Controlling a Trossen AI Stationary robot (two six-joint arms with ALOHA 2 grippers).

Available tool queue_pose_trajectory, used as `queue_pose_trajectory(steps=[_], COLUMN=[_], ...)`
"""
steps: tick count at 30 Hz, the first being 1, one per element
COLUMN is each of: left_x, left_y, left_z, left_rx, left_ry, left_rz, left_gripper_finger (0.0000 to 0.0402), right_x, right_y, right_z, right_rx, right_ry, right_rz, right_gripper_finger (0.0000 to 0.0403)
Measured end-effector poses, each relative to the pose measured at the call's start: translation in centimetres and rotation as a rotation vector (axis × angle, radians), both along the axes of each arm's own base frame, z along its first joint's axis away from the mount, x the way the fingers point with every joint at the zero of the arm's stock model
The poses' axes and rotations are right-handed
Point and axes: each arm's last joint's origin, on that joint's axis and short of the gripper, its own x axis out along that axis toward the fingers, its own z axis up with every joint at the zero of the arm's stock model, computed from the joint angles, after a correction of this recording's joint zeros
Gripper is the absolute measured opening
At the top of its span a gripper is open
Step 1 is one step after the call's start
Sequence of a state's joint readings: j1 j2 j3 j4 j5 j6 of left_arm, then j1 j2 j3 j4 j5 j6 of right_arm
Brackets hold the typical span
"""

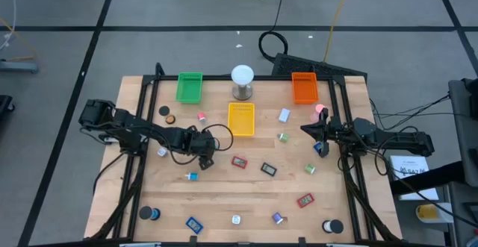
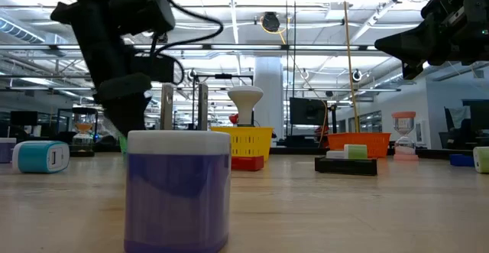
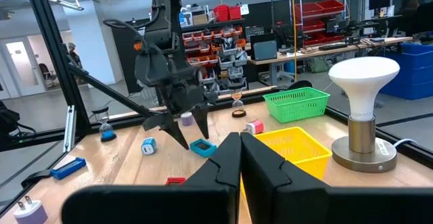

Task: Pick & Place Office items
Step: Put the light blue digital clock into the green bin

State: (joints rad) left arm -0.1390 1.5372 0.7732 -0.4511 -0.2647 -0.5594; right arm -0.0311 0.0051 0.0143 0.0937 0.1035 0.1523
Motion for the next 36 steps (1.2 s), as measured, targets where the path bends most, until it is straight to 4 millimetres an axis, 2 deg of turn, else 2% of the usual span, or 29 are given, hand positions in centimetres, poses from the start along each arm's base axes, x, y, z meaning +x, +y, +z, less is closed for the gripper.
queue_pose_trajectory(steps=[3,6,9,15,20,26,31,34,36], left_x=[0.6,0.6,0.3,0.3,0.4,0.5,0.8,1.1,1.1], left_y=[-0.1,0.0,0.1,0.1,0.6,1.7,1.9,1.8,1.8], left_z=[0.7,0.7,0.4,0.4,0.4,0.2,-1.2,-2.0,-2.2], left_rx=[0.022,0.026,0.035,0.024,0.009,0.01,-0.015,-0.019,-0.019], left_ry=[-0.022,-0.026,-0.018,-0.018,-0.017,-0.001,0.058,0.087,0.096], left_rz=[-0.035,-0.017,0.021,0.018,0.026,0.034,-0.002,-0.014,-0.014], left_gripper_finger=[0.0311,0.0316,0.0299,0.0252,0.0245,0.0271,0.0294,0.0296,0.0284], right_x=[0.0,0.0,0.0,0.0,0.1,0.1,0.1,0.1,0.1], right_y=[0.0,0.0,0.0,0.1,0.4,0.5,0.5,0.5,0.4], right_z=[0.0,0.2,0.2,0.1,0.1,0.1,0.1,0.2,0.2], right_rx=[-0.036,-0.131,-0.162,-0.061,-0.049,-0.048,-0.05,-0.051,-0.051], right_ry=[0.001,0.002,0.006,-0.008,-0.004,-0.002,-0.011,-0.017,-0.017], right_rz=[-0.003,-0.012,-0.015,0.029,0.142,0.154,0.153,0.153,0.152], right_gripper_finger=[0.0004,0.0004,0.0004,0.0004,0.0004,0.0004,0.0004,0.0004,0.0004])
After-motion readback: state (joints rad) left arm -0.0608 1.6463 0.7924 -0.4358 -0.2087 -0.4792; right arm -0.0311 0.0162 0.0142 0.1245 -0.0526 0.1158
